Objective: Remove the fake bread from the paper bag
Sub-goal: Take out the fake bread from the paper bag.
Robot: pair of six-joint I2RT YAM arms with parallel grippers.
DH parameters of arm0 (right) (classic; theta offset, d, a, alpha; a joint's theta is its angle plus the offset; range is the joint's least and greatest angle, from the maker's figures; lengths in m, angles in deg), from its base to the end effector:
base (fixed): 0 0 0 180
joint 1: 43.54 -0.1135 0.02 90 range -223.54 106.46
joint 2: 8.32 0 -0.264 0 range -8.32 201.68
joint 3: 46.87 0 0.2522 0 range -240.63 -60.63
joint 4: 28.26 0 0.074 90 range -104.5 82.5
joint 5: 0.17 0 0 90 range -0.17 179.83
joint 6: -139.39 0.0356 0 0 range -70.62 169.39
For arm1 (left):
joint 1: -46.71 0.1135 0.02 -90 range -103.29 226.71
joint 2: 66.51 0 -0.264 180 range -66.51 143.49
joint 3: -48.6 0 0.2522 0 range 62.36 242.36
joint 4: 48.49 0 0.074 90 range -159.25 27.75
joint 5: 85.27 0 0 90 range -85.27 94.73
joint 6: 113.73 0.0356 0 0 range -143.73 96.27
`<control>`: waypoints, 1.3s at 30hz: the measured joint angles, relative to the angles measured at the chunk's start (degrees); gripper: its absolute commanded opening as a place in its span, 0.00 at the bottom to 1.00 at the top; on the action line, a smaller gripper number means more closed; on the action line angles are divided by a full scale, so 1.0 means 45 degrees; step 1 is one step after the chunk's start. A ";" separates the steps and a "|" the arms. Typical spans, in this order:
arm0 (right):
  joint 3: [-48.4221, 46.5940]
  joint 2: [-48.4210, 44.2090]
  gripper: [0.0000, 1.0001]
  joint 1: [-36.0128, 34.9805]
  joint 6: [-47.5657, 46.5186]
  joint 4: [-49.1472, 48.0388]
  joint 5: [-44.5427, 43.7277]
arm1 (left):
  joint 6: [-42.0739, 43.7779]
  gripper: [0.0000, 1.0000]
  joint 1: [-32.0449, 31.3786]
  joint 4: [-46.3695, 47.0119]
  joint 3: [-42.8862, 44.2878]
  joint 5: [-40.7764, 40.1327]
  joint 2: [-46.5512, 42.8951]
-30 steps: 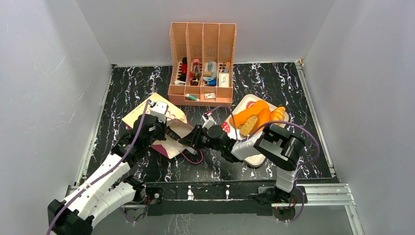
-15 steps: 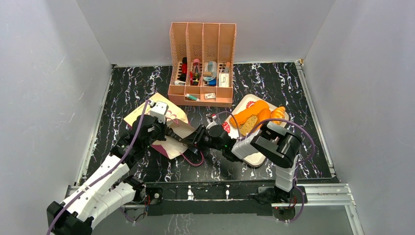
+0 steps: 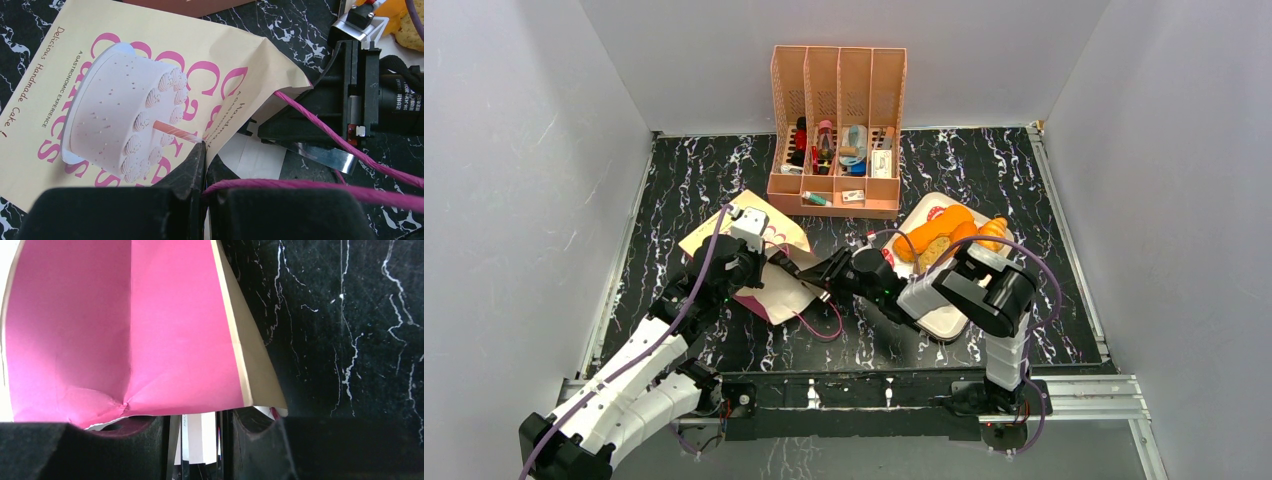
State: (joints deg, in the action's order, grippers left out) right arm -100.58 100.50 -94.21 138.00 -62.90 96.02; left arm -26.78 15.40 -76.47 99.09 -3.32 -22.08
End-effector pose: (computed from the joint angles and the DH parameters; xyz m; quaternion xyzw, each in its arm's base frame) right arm 0.2201 0.2746 0.1183 0.2375 0.7858 0.5492 0.1565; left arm 0.1595 -0.0912 0.2842 0.1637 0.8112 -0.1094 0.5507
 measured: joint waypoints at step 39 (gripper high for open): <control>-0.5037 0.1875 0.38 0.0233 -0.1166 0.5134 0.1360 | 0.1277 0.00 0.0107 0.0044 0.0000 0.0374 0.0355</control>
State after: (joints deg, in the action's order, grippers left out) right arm -123.24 108.94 -93.16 132.76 -39.80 102.14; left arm -21.03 15.88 -76.27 99.09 -1.64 -20.49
